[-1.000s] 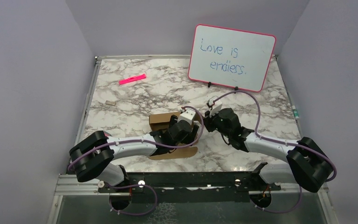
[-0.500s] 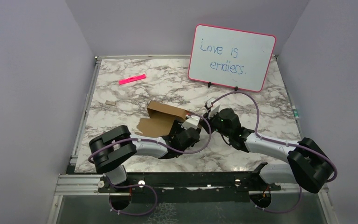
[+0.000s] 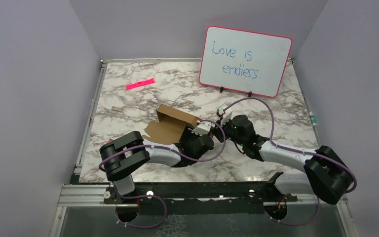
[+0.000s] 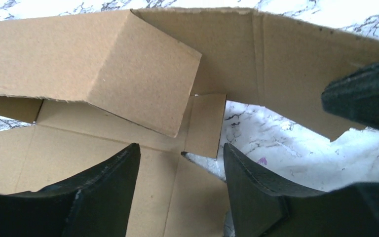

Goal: Fold the paper box

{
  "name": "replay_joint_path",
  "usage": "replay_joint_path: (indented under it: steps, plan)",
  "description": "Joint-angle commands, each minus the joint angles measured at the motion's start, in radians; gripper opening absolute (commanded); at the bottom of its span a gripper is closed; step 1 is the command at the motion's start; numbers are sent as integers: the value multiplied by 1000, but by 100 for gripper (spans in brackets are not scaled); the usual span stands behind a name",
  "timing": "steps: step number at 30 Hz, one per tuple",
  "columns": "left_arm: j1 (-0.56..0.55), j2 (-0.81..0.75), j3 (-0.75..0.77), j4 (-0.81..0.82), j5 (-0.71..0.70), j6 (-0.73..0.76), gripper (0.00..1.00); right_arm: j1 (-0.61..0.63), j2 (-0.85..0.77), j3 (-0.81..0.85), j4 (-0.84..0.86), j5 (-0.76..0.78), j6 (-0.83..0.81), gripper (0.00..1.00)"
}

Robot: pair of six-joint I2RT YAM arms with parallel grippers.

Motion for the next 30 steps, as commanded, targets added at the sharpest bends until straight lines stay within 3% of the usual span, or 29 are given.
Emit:
replay_joint_path:
  steps: [1,11,18,25,30]
  plan:
    - [12,-34,8,36,-57,12,60,-3,-13,-8,5,-35,-20,7]
    - [107,-207,-104,76,113,-66,56,-3,-18,-20,28,-52,-20,8]
    - [146,-198,-136,97,207,-107,56,-3,-10,-25,44,-74,-16,8]
    - [142,-266,-211,194,319,-54,69,-3,-10,-28,54,-80,-17,9]
    - [136,-228,-212,223,362,-8,77,-3,-1,-28,61,-81,-16,9]
